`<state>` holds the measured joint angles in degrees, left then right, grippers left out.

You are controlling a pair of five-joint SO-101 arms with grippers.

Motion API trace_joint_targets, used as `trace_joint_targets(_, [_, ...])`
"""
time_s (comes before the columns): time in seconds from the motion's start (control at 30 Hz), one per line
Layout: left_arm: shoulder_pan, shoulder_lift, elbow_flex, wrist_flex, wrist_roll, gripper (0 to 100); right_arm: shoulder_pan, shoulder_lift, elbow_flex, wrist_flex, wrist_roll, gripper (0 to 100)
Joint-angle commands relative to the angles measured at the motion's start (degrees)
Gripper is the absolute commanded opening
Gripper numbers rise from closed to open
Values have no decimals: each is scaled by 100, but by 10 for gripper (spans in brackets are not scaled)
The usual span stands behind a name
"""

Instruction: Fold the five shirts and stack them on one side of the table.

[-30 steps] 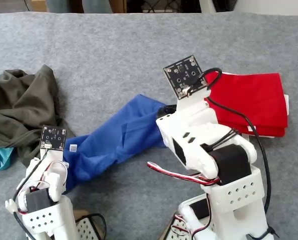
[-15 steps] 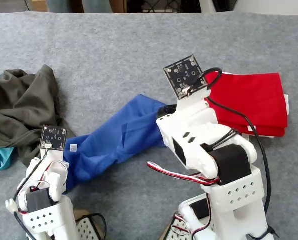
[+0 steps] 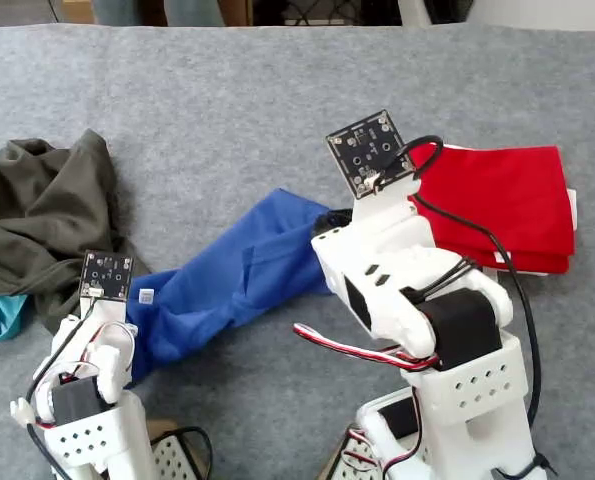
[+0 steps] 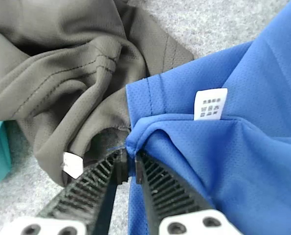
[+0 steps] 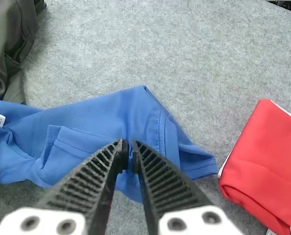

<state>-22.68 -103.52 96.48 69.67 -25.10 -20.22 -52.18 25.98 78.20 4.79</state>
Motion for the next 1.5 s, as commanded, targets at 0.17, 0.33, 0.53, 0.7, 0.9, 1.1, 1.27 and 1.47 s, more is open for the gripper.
trace_joint_targets(0.17, [66, -44, 75, -70, 62, 30, -62, 13, -541, -132, -35, 15])
trace_joint_targets(0.33, [66, -44, 75, -70, 62, 30, -62, -4, -505, -132, -53, 15])
trace_joint_targets(0.53, [66, -44, 75, -70, 62, 30, -62, -4, -505, -132, -53, 15])
trace_joint_targets(0.7, [66, -44, 75, -70, 62, 30, -62, -4, -505, -132, -53, 15])
trace_joint_targets(0.9, [66, -44, 75, -70, 62, 30, -62, 13, -497, -132, -53, 15])
trace_joint_targets(1.1, [66, -44, 75, -70, 62, 30, -62, 22, -497, -132, -53, 15])
trace_joint_targets(1.27, [66, -44, 75, -70, 62, 30, -62, 22, -497, -132, -53, 15])
trace_joint_targets(1.47, [66, -44, 75, -70, 62, 30, -62, 22, -497, -132, -53, 15])
